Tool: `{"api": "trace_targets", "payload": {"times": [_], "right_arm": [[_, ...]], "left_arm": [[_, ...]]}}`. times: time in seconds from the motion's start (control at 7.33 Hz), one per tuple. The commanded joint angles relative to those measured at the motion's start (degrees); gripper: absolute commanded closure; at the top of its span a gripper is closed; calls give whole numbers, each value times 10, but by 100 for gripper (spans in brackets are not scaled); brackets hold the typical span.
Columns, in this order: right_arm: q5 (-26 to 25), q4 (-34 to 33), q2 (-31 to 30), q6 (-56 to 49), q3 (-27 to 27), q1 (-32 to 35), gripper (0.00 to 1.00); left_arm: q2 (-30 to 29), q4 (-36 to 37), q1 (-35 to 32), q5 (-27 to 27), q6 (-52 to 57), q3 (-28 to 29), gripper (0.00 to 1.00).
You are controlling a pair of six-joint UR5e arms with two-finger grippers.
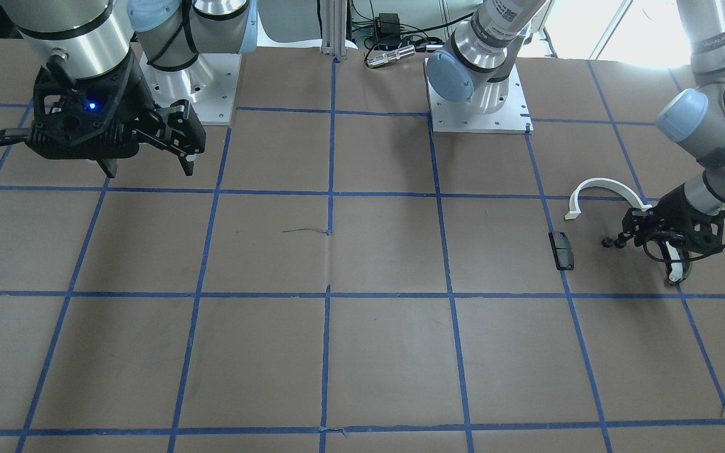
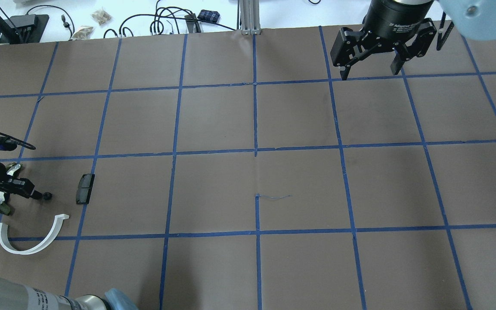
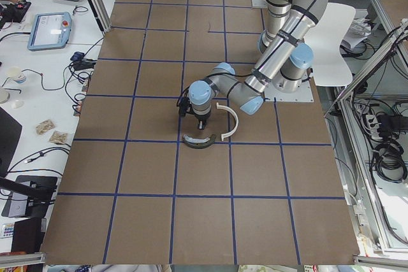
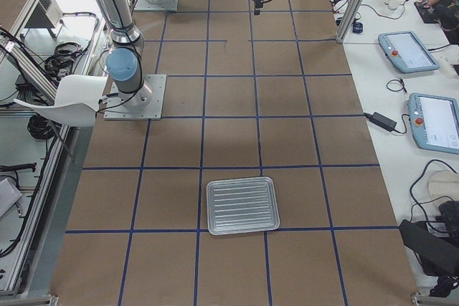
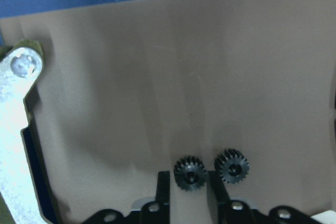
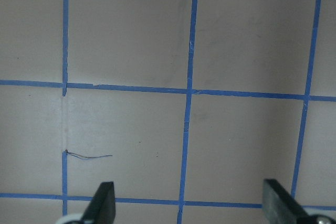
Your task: Place bearing gear from tray to pile
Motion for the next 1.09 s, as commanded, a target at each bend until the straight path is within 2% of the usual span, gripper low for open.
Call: {"api": "trace_targets", "payload": {"times": [0.0,0.14,0.27,0.55,0.68,0.95], "right_arm": [[-1,0,1,-1,-1,-3,0],[-1,0,2,-1,0,-3,0],[-1,0,2,-1,0,-4,0],[0,0,1,0,0,-4,0],[0,0,1,0,0,-3,0],[-1,0,4,-1,0,-5,0]], "left_arm": [[31,-1,-24,-17,-10,5,45],[58,-19,-56,-16,-41,12,41],[91,-25,-106,-14,-139,15,35],[182,-128,-250,6,-282,50,26],[195,-189,-320,13,-404,109,23],[178,-289,-466,14,-572,225,22]]}}
